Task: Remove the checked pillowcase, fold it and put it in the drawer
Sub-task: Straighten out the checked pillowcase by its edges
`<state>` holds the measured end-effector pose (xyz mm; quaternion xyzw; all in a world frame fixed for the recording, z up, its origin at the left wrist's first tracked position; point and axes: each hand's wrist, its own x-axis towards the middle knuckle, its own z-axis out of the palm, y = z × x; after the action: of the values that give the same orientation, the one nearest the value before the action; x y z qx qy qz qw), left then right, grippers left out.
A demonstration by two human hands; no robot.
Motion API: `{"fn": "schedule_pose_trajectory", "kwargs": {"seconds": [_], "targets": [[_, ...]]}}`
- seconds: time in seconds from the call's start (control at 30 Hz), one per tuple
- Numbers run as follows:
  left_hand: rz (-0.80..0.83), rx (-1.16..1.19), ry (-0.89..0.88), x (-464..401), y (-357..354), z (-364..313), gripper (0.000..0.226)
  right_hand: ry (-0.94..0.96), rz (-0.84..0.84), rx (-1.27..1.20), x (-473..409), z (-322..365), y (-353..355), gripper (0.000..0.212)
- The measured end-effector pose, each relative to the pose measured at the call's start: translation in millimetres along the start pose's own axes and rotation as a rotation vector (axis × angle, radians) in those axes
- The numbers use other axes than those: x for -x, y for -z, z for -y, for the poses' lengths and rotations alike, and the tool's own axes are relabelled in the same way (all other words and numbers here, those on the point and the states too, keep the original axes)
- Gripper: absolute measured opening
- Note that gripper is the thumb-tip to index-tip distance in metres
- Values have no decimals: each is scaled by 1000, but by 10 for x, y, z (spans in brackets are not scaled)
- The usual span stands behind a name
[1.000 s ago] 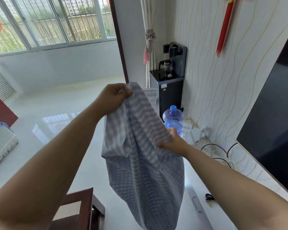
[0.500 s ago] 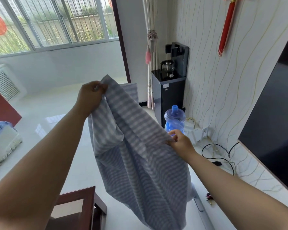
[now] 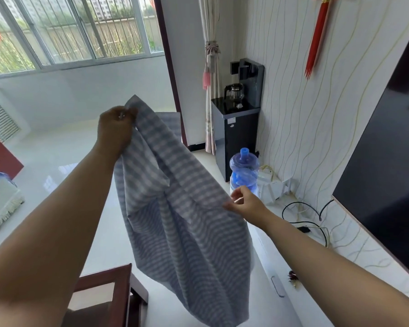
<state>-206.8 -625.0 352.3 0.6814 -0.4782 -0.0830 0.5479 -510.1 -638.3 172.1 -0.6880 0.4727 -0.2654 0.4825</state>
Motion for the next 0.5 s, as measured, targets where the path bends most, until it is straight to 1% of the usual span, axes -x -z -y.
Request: {"fn": "schedule_pose_trajectory", "kwargs": {"seconds": [0.07,0.13,0.2,0.27,0.33,0.37,0.43,0.47,0.5], "targets": [[25,40,-2,3,-37,-34,27,-34,-35,39,28,-78,-86,31],[21,26,-11,-11,-48,-27,25,1,-134,48,31,-156,-181,23],[-30,-35,-33,-39,-14,16,26,25,-161,-89,58,-144,-233,15],[-93,-122,-40,-55,53,90,25,40,-77,-236,103,-80,-244,24],[-138,-158,-7,-22,101,186,25,47,69,-287,145,-27,-219,24],[-147,-141,14,10,107,229,28,46,112,-272,142,-27,-197,21],[-137,-92,50,72,99,286,31,35,114,-180,111,-59,-126,19],[-119,-71,63,99,88,291,32,15,113,-128,93,-63,-97,24],[-91,-49,71,124,64,283,32,-5,131,-93,84,-47,-83,35]]}}
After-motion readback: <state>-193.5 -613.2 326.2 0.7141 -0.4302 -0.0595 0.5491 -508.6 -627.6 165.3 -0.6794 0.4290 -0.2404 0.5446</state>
